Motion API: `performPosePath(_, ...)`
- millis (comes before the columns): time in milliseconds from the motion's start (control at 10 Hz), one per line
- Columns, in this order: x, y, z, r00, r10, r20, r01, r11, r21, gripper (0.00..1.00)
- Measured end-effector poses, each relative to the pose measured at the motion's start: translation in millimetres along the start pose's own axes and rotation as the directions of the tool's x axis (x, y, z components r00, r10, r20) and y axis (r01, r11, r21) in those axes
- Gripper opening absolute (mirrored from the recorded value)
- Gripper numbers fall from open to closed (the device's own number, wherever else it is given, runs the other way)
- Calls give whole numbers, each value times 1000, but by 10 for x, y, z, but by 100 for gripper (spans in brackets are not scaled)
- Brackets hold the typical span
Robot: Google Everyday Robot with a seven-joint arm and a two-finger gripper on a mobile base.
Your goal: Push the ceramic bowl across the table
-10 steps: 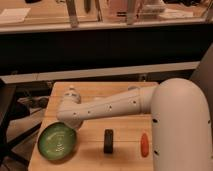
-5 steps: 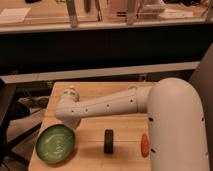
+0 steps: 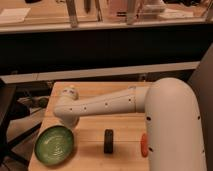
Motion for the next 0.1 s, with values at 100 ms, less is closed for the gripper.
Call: performPosePath(100, 0, -6, 2, 1000, -9, 6, 9, 1000, 1, 3)
